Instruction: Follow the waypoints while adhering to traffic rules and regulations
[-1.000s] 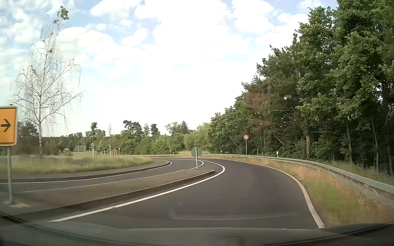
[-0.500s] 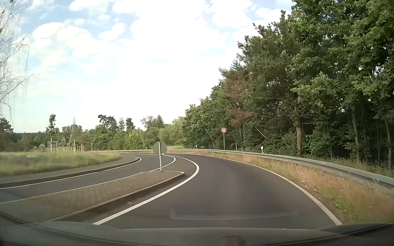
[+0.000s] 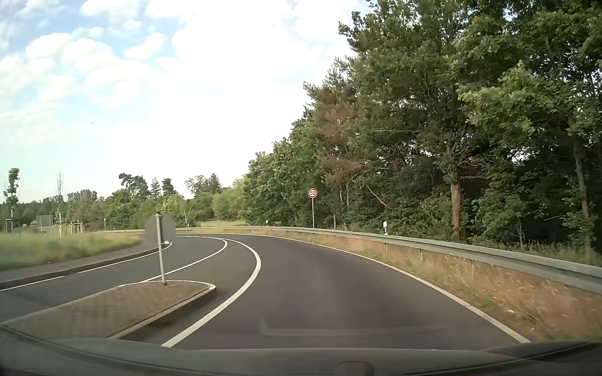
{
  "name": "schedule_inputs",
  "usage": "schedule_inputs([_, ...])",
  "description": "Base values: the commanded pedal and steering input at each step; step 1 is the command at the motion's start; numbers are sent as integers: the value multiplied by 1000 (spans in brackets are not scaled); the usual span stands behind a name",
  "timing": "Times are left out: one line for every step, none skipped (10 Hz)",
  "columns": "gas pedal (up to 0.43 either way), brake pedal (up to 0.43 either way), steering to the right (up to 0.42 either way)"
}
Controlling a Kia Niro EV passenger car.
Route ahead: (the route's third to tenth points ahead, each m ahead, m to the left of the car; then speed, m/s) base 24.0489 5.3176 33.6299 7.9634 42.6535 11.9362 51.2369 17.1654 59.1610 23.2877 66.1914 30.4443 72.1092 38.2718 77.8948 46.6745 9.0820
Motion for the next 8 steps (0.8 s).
schedule_inputs([189,24,1])
schedule_inputs([189,30,-16])
schedule_inputs([189,30,-27])
schedule_inputs([189,30,-40])
schedule_inputs([197,30,-47])
schedule_inputs([197,30,-48])
schedule_inputs([197,30,-48])
schedule_inputs([197,30,-48])
